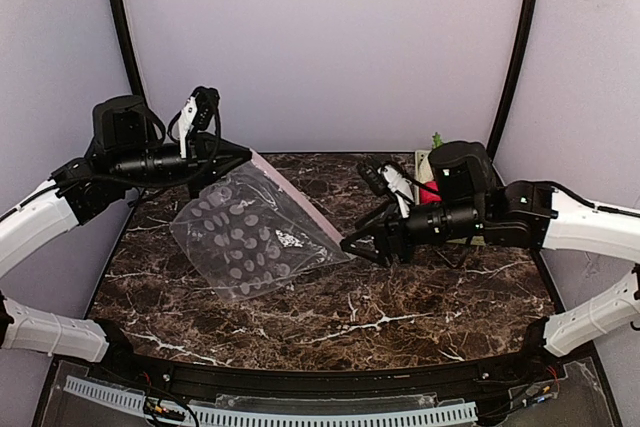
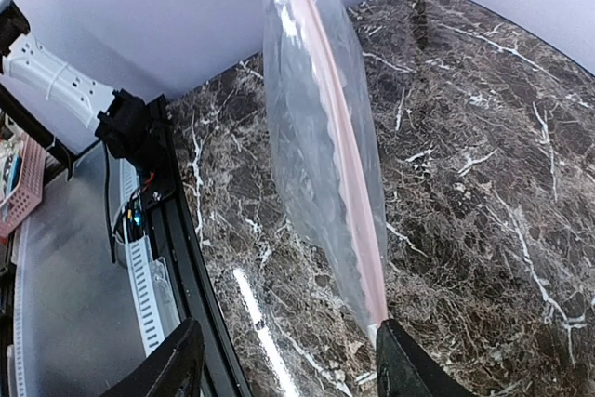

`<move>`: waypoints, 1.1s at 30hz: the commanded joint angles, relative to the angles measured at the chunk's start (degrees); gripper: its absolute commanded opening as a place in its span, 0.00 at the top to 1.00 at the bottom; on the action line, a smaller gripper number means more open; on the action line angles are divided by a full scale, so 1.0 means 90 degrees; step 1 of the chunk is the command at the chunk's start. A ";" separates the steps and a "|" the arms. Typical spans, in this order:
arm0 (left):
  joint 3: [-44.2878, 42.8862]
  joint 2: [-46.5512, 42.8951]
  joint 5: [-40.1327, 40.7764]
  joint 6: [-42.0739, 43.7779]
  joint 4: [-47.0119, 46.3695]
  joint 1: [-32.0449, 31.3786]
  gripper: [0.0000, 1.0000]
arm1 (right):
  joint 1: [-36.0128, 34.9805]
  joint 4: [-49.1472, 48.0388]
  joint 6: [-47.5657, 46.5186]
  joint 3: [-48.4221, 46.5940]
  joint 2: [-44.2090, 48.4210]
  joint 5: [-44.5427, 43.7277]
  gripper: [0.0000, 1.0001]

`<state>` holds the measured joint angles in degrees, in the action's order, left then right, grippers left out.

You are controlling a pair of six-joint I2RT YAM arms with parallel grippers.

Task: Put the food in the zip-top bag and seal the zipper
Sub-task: Unzip the zipper from the zipper food storage bag, then pass from the left arm to the right

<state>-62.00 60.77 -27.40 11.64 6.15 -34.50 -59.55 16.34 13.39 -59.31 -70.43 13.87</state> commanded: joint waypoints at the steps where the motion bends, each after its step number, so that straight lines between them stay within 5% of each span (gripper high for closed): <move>1: -0.0168 0.0062 -0.1232 0.0106 0.0171 0.0025 0.99 | 0.0077 -0.0307 0.0094 0.0081 0.0269 -0.0414 0.38; 18: -0.0156 0.0108 -0.1372 0.0054 0.0167 0.0025 0.99 | 0.0308 -0.0081 -0.0215 -0.0409 -0.0669 0.0398 0.54; 33: -0.0156 0.0105 -0.1388 0.0045 0.0147 0.0030 0.99 | 0.0328 -0.0108 -0.0215 -0.0459 -0.0729 0.0090 0.64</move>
<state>-62.11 61.87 -38.63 11.81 6.94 -34.50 -56.97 16.08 11.81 -61.41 -76.38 15.22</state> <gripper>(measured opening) 0.010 0.377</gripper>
